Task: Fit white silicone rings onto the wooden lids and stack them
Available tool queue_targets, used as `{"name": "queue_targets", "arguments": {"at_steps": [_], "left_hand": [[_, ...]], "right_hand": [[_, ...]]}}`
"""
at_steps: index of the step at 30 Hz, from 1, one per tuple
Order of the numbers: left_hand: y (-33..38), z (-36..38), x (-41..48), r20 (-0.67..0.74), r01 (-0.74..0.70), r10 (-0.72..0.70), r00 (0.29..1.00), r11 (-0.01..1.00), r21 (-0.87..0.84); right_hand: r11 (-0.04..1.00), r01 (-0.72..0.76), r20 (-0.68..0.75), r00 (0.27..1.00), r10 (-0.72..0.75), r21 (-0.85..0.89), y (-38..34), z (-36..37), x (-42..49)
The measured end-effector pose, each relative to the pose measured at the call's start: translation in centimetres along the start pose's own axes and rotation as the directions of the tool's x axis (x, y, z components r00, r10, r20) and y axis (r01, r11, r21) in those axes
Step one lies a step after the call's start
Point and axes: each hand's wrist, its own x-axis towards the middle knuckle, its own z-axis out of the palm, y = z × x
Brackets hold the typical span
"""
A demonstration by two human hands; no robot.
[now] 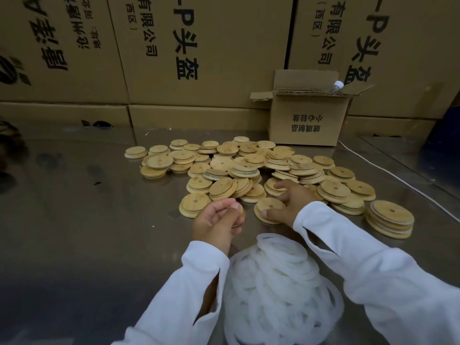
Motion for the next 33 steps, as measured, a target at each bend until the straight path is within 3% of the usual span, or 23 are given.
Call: {"name": "queue_targets", "arguments": {"at_steps": [3, 6, 8, 11, 14, 16, 18, 21, 25, 29, 33], "left_hand": [[0.2, 0.0, -0.1, 0.002, 0.017, -0.017, 1.0, 1.0, -0.008], [0.3, 0.0, -0.2, 0.016, 0.036, -0.035, 0.999, 0.999, -0.021], [0.5, 0.2, -0.3, 0.036, 0.043, -0.042, 0.998, 0.999, -0.03], [0.7, 0.4, -0.5, 0.136, 0.046, -0.031, 0.99, 0.993, -0.108], [0.9, 0.6, -1.1, 0.328, 0.044, -0.016, 0.944, 0.996, -0.078], [0.7, 0.6, -1.5, 0.363, 0.002, -0.008, 0.932, 1.0, 0.017], [0.5, 0.6, -1.6, 0.316, -0.044, 0.017, 0.949, 0.996, 0.079], [0.5, 0.6, -1.1, 0.215, 0.017, -0.015, 0.977, 1.0, -0.007], [0.9, 0.6, -0.9, 0.132, 0.058, -0.046, 0.99, 0.994, -0.088], [1.2, 0.7, -1.2, 0.151, 0.083, -0.066, 0.986, 0.99, -0.111], [1.3, 0.5, -1.3, 0.173, 0.102, -0.086, 0.981, 0.991, -0.084]], "right_hand": [[0.979, 0.026, -0.055, 0.998, -0.037, -0.202, -0.1, -0.7, -1.0], [0.987, 0.095, -0.185, 0.975, -0.119, -0.132, 0.0, -1.2, -3.1], [0.958, 0.286, -0.342, 0.899, -0.275, -0.017, -0.1, -1.1, -4.9], [0.834, 0.551, -0.445, 0.738, -0.508, -0.038, -0.5, -0.6, -7.7], [0.758, 0.639, -0.492, 0.623, -0.609, -0.13, -0.7, 0.2, -8.9], [0.733, 0.667, -0.477, 0.605, -0.637, -0.133, -0.5, 0.4, -9.0], [0.741, 0.671, -0.443, 0.673, -0.592, 0.03, -0.1, 0.2, -9.0], [0.81, 0.487, -0.491, 0.82, -0.296, 0.326, 1.5, 0.0, -8.1], [0.942, 0.107, -0.384, 0.923, 0.025, 0.318, 4.0, 0.7, -6.5], [0.944, 0.073, -0.252, 0.968, 0.01, 0.321, 4.2, 1.2, -6.6], [0.973, 0.077, -0.188, 0.982, -0.036, 0.216, 3.8, 1.2, -6.9]]}}
